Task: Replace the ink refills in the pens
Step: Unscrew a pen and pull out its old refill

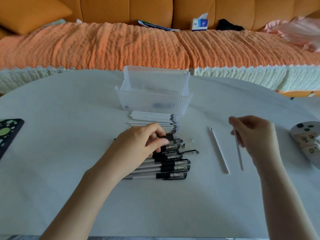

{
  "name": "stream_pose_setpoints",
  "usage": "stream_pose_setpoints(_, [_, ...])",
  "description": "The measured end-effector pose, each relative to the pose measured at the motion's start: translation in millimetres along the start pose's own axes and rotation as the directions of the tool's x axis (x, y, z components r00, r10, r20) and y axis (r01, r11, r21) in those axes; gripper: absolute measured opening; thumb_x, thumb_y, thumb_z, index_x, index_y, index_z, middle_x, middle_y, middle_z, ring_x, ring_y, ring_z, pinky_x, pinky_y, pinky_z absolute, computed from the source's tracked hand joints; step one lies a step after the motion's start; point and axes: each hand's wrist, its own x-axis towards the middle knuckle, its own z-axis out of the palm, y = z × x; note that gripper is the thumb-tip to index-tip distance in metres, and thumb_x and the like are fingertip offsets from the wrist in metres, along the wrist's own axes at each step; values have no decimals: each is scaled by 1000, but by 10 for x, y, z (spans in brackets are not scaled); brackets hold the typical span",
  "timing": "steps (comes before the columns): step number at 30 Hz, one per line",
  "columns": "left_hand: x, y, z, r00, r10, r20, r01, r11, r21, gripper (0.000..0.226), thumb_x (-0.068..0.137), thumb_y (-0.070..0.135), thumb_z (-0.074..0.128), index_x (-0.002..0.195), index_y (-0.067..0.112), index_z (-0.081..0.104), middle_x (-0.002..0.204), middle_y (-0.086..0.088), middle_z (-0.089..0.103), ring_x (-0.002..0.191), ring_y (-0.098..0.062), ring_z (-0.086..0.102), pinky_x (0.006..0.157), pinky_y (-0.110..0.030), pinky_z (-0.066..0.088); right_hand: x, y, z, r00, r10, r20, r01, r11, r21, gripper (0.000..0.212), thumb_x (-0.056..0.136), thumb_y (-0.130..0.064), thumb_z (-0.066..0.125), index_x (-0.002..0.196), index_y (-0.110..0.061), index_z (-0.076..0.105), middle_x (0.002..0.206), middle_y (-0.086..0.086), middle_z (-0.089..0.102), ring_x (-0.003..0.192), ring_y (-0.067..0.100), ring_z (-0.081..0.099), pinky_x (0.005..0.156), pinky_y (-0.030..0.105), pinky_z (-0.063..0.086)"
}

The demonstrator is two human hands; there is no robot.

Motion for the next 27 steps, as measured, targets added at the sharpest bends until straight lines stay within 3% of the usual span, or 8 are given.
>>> stream_pose_setpoints(2, [3, -1, -9, 1000, -9, -2, 9, 1000, 2, 9, 86, 41, 57, 86, 32, 56, 69, 18, 64, 59, -3, 59, 66, -26, 49, -16, 37, 65, 999, -17, 39, 23, 989, -146, 18, 83, -22, 64, 70, -9, 66, 46, -5, 58, 43, 9, 52, 50, 21, 39])
stream_pose_setpoints(6, [4, 6, -18, 1000, -17, -2, 17, 1000, 0, 9, 87, 39, 58, 87, 31, 57, 69, 17, 65, 58, -3, 59, 66, -25, 49, -30, 97, 210, 996, -7, 86, 30, 963, -269, 17, 84, -24, 65, 76, -8, 67, 69, 7, 64, 69, 23, 58, 62, 26, 37])
stream_pose_setpoints(10, [-11, 6, -34, 1000, -18, 6, 18, 1000, 17, 9, 87, 39, 57, 89, 31, 57, 70, 16, 65, 60, -2, 59, 66, -24, 48, -10, 131, 244, 995, 12, 94, 22, 937, -348, 19, 83, -29, 65, 80, -10, 66, 75, 8, 63, 73, 27, 56, 66, 27, 37])
stream_pose_setpoints(12, [-19, -13, -46, 1000, -19, 5, 19, 1000, 23, 9, 87, 40, 57, 89, 31, 57, 70, 17, 65, 59, -1, 59, 66, -24, 49, -7, 114, 236, 997, -47, 64, 67, 925, -373, 18, 85, -27, 64, 83, -10, 67, 73, 5, 61, 74, 28, 57, 65, 28, 36])
stream_pose_setpoints(15, [-19, -42, -68, 1000, -25, -11, 25, 999, 29, 8, 86, 40, 58, 87, 32, 56, 69, 18, 65, 58, -1, 59, 67, -28, 50, -39, -8, 295, 968, -237, 86, 251, 925, -285, 3, 82, -17, 66, 82, -16, 69, 72, -1, 61, 67, 14, 54, 63, 26, 38])
stream_pose_setpoints(18, [-18, -42, -86, 1000, -28, -13, 29, 998, 52, 10, 87, 41, 57, 88, 32, 56, 70, 17, 65, 60, -1, 59, 67, -27, 50, -107, -132, 508, 890, -367, 269, 408, 906, -114, 9, 79, -9, 70, 81, -18, 72, 76, -6, 63, 63, 6, 50, 61, 14, 37])
stream_pose_setpoints(22, [-31, -42, -98, 999, -28, -22, 29, 998, 63, 10, 87, 41, 57, 88, 31, 56, 70, 17, 65, 62, -2, 58, 67, -27, 49, -151, -151, 791, 796, -429, 427, 540, 821, -184, 11, 80, -13, 70, 86, -22, 72, 78, -18, 54, 76, 11, 49, 70, 26, 40])
stream_pose_setpoints(27, [-46, -78, -124, 999, -34, -28, 36, 997, 68, 10, 87, 41, 57, 88, 31, 56, 69, 17, 65, 64, -2, 58, 68, -28, 50, -147, -142, 899, 773, -438, 459, 572, 795, -204, 11, 79, -11, 70, 85, -19, 71, 79, -18, 48, 80, 12, 47, 71, 35, 44])
